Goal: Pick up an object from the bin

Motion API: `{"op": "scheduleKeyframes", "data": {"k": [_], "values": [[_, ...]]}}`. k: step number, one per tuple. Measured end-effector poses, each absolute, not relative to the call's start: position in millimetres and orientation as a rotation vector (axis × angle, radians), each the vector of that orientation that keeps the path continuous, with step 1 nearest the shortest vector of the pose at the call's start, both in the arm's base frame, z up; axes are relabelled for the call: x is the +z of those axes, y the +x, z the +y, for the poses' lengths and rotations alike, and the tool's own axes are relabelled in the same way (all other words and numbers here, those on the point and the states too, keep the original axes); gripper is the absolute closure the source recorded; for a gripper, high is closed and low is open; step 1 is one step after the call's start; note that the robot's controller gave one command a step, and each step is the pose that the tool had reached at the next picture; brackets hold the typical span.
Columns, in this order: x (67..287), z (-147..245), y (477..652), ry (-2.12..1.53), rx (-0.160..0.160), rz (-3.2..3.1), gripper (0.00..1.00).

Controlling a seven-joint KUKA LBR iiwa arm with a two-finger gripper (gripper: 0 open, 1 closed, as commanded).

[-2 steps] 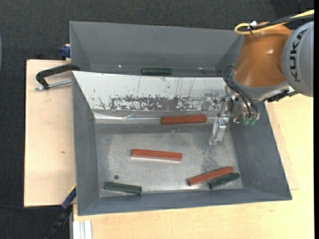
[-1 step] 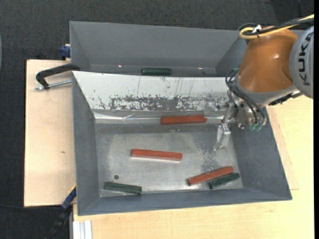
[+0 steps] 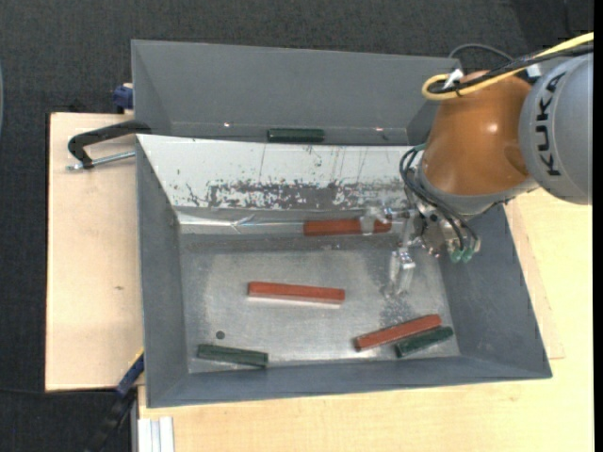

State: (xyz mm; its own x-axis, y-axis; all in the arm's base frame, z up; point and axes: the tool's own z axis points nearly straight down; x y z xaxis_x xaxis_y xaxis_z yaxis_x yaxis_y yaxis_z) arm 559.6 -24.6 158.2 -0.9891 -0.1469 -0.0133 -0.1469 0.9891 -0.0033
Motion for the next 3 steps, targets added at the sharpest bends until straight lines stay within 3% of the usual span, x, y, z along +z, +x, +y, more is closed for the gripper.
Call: {"op": "scheduleKeyframes", "data": {"k": [1, 2, 3], "values": [[103.6, -16.4, 544.9, -0.009, 0.003, 3.138, 0.0], [76.6, -4.9, 543.6, 0.086, 0.002, 3.144, 0.0], [73.4, 39.9, 543.4, 0.125, -0.001, 3.139, 0.0]]}}
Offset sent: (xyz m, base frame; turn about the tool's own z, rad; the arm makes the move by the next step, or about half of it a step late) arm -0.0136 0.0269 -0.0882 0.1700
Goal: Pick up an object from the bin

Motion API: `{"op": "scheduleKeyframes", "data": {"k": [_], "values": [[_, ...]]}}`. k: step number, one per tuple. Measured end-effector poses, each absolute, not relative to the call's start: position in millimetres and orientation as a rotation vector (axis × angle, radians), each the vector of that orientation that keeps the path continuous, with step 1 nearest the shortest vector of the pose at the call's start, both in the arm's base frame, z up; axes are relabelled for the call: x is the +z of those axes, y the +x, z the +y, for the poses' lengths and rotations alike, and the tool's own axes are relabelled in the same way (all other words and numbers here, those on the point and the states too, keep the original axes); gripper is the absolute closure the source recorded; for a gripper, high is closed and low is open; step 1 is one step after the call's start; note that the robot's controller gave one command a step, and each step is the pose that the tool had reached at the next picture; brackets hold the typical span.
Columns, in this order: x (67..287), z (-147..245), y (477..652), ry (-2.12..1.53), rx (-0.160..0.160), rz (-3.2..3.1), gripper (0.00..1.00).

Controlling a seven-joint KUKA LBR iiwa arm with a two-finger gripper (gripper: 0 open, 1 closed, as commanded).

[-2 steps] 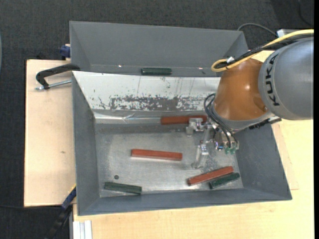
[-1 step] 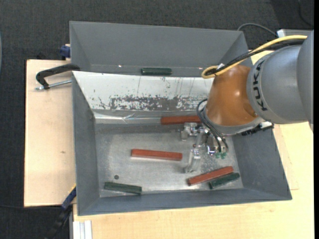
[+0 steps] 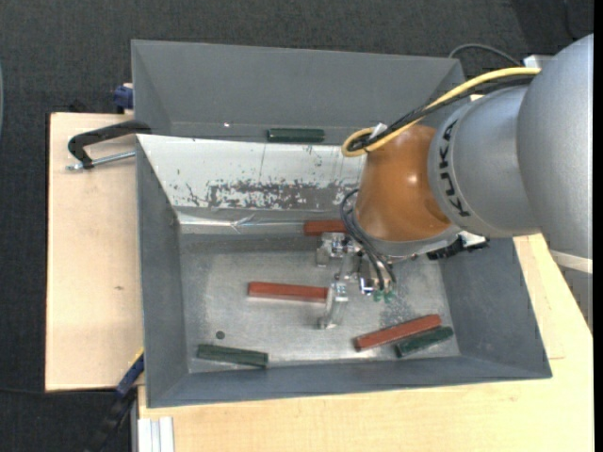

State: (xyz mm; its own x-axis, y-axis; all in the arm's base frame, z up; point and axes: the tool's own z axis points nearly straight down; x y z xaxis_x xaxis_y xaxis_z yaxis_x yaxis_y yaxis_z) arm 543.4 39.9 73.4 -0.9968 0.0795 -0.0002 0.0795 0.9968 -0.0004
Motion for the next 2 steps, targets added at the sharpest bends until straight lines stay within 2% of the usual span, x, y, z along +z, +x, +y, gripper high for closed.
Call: {"op": "scheduleKeyframes", "data": {"k": [1, 2], "values": [[71.0, 64.6, 552.6, 0.54, 0.003, 3.09, 1.0], [70.7, 56.1, 555.0, 0.605, 0.003, 3.078, 1.0]]}}
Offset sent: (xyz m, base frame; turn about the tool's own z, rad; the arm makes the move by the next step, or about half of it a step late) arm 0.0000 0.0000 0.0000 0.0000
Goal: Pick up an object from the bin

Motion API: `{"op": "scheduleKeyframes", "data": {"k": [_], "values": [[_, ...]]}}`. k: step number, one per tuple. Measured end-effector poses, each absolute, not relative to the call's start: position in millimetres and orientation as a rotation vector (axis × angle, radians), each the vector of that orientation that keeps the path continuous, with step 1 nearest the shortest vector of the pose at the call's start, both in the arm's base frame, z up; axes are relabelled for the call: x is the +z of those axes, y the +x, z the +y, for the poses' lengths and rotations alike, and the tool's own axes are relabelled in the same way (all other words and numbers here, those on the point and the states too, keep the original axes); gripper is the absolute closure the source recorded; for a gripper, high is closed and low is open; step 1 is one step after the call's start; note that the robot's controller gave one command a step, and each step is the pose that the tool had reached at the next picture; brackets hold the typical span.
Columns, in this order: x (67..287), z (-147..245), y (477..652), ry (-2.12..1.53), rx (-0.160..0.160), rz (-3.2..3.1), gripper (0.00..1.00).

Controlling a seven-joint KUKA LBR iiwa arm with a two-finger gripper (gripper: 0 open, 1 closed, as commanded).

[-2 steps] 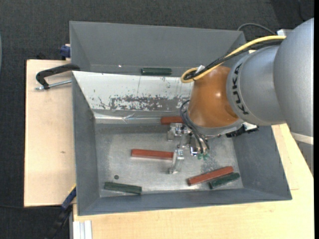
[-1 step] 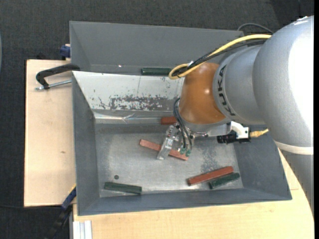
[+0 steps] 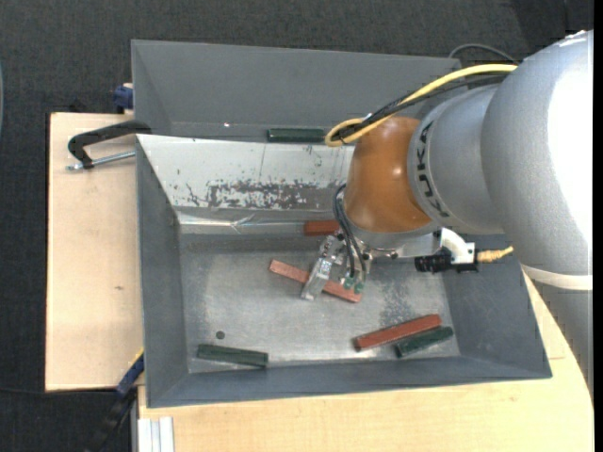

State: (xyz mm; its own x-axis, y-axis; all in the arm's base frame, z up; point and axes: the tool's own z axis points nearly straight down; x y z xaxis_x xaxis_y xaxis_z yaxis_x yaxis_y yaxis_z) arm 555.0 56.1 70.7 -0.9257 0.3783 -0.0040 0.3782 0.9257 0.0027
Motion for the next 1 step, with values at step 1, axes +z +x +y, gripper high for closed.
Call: {"op": "scheduleKeyframes", "data": {"k": [1], "values": [[220.6, 104.7, 565.8, 0.474, 0.004, 3.1, 1.0]]}}
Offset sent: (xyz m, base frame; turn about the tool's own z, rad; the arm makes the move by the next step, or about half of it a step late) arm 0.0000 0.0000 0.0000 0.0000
